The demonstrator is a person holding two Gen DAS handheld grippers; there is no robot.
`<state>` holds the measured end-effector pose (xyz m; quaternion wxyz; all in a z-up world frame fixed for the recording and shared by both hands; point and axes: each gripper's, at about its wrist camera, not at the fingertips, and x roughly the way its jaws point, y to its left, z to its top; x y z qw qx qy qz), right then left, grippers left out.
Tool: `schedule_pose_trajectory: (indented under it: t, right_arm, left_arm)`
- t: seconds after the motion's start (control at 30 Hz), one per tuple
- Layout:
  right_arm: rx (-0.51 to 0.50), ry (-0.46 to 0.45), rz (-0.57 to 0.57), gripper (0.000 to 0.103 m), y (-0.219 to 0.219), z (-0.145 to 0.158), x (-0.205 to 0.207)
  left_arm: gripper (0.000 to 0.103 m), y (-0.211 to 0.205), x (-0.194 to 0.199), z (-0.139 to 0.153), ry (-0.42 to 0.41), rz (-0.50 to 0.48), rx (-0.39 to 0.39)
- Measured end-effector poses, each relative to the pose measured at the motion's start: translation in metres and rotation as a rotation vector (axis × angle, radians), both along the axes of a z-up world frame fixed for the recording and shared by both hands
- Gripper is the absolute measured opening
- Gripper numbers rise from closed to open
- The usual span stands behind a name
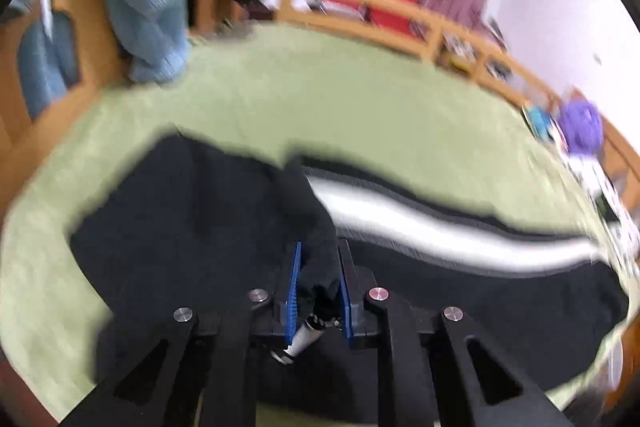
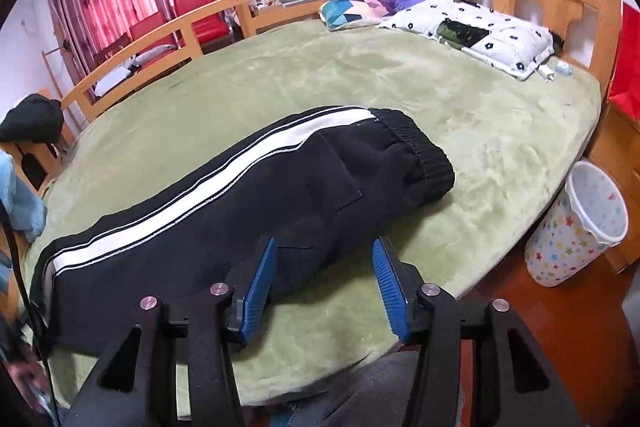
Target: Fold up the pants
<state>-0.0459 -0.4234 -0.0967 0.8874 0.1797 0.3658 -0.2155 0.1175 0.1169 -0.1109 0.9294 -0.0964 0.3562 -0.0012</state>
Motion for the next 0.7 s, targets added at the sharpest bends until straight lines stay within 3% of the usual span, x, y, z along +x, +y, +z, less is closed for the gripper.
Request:
schedule_pose_trajectory:
  t: [0.23, 0.37, 0.43, 0.5, 0.7]
  right_arm:
    - [0.006, 0.045, 0.057, 0.05, 0.023, -0.022, 0.036]
    - [-0.009, 0.076, 0.107, 0.05, 0.043, -0.033, 0.056]
    - [0.001, 0.076, 0.14, 0.05, 0.055, -0.037, 0.063]
    - [-0.006, 0.078, 0.167, 0.05, 0.066, -0.04, 0.067]
    - [0.033, 0.07, 0.222, 0.05, 0.094, -0.047, 0.068]
  left_arm:
    - [0.017, 0.074, 0.065, 0.039, -0.078, 0.183, 0.093]
    - [0.029, 0.1, 0.094, 0.038, -0.006, 0.233, 0.139]
    - [0.041, 0.103, 0.087, 0.038, -0.011, 0.227, 0.16]
    - [0.064, 0.103, 0.072, 0.039, -0.017, 0.191, 0.138]
    - [0.064, 0.107, 0.022, 0.021, 0.043, 0.081, 0.024]
